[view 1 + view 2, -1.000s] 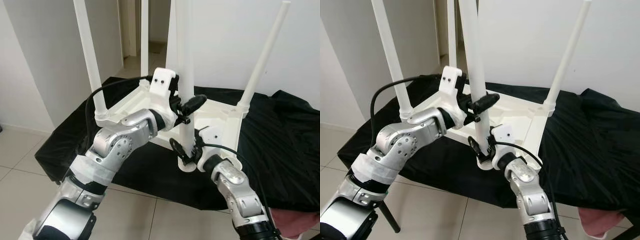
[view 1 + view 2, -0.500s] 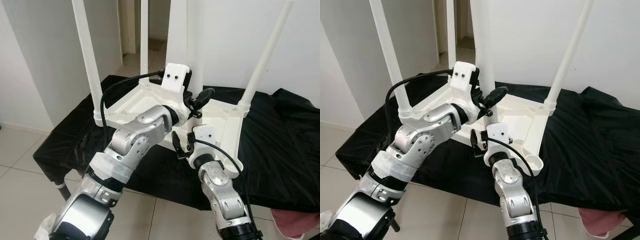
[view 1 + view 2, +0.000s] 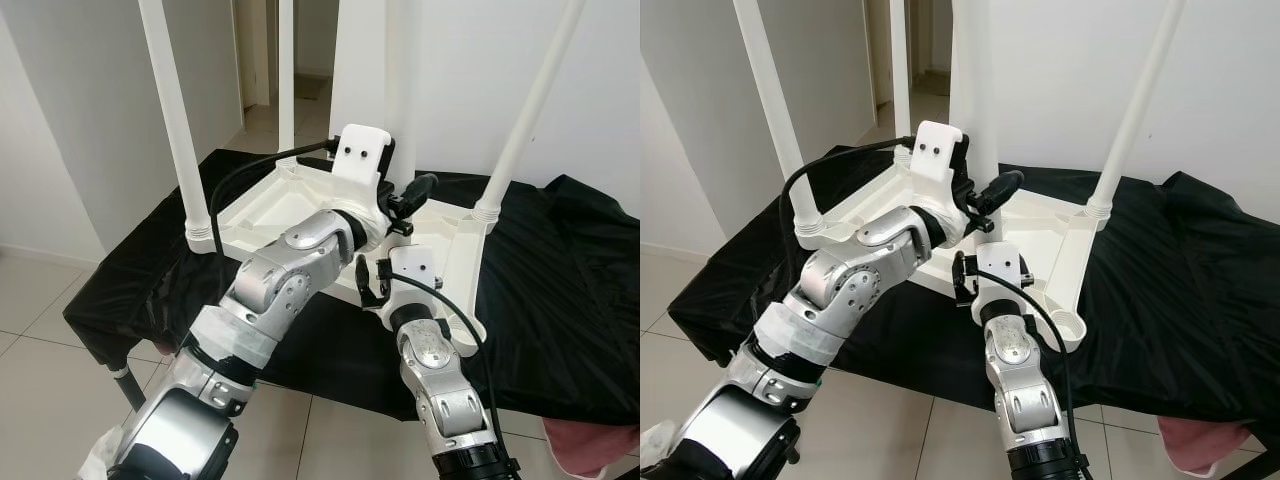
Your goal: Building children table
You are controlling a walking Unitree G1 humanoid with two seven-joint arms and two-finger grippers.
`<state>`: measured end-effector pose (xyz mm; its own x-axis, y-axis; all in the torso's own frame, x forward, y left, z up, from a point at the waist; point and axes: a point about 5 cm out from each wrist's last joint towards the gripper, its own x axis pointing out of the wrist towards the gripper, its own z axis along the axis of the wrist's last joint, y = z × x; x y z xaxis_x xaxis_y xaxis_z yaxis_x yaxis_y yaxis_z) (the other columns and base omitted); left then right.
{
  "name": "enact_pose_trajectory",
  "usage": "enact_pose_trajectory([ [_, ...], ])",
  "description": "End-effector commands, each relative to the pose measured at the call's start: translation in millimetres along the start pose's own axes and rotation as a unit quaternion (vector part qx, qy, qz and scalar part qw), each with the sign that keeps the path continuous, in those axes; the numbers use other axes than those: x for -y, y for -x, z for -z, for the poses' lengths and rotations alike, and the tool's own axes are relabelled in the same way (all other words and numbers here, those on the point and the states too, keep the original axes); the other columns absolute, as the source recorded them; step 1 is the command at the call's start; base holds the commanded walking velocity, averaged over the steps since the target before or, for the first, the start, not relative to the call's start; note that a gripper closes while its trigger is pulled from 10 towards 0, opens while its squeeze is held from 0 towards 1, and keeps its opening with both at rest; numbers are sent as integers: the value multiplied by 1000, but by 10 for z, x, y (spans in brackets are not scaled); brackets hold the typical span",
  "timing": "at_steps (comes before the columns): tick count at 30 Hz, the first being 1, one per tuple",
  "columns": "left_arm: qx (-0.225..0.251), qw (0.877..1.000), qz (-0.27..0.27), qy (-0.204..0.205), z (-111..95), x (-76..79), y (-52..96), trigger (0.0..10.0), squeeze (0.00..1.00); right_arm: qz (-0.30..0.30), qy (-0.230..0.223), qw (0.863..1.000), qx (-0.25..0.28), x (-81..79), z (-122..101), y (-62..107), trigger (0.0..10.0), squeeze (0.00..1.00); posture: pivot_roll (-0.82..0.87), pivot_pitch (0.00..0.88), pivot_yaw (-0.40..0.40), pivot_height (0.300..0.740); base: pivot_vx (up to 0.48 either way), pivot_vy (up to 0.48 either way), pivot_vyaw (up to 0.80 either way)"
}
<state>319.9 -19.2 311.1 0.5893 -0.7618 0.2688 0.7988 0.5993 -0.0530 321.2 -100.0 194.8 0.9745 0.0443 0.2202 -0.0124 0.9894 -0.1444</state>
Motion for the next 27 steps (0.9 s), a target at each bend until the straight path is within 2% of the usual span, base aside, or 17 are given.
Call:
enact_pose_trajectory([
  [1, 14, 1000, 9, -14, -77, 30, -31, 10000, 0, 7, 8, 1000, -5, -4, 1, -15, 10000, 0, -8, 86, 4, 740, 0, 0, 0],
  [4, 15, 1000, 9, -15, -75, 33, -42, 10000, 0, 15, 4, 1000, -9, -14, 12, -7, 10000, 0, -8, 88, 3, 740, 0, 0, 0],
  [5, 16, 1000, 9, -16, -80, 32, -46, 10000, 0, 16, 4, 1000, -9, -20, 14, -3, 9176, 0, -8, 88, 3, 740, 0, 0, 0],
  [7, 17, 1000, 9, -17, -84, 32, -48, 10000, 0, 16, 5, 1000, -9, -25, 15, 1, 9176, 0, -8, 89, 4, 740, 0, 0, 0],
  [8, 18, 1000, 9, -17, -89, 31, -50, 10000, 0, 15, 6, 1000, -9, -30, 16, 1, 5059, 0, -9, 89, 4, 740, 0, 0, 0],
  [10, 18, 1000, 9, -17, -89, 31, -50, 10000, 0, 15, 6, 1000, -9, -30, 16, 1, 5059, 0, -9, 89, 4, 740, 0, 0, 0],
  [11, 18, 1000, 9, -18, -93, 31, -53, 10000, 0, 15, 5, 1000, -10, -32, 18, 2, 4353, 0, -8, 89, 3, 740, 0, 0, 0],
  [12, 18, 1000, 9, -18, -93, 31, -53, 10000, 0, 15, 5, 1000, -10, -32, 18, 2, 4353, 0, -8, 89, 3, 740, 0, 0, 0],
  [13, 20, 1000, 10, -19, -96, 44, -58, 10000, 0, 17, -2, 1000, -14, -31, 30, 4, 0, 0, -6, 91, 3, 740, 0, 0, 0],
  [25, 19, 999, 7, -28, -83, 51, -66, 10000, 0, 29, -6, 999, -15, 3, 26, 0, 0, 0, -9, 93, 2, 740, 0, 0, 0],
  [26, 16, 999, 5, -31, -76, 44, -67, 10000, 0, 32, -16, 999, -19, 5, 32, 0, 10000, 0, -8, 92, 1, 740, 0, 0, 0],
  [27, 16, 999, 4, -34, -72, 39, -67, 10000, 0, 34, -27, 999, -23, 5, 39, -1, 10000, 0, -8, 93, 1, 740, 0, 0, 0],
])
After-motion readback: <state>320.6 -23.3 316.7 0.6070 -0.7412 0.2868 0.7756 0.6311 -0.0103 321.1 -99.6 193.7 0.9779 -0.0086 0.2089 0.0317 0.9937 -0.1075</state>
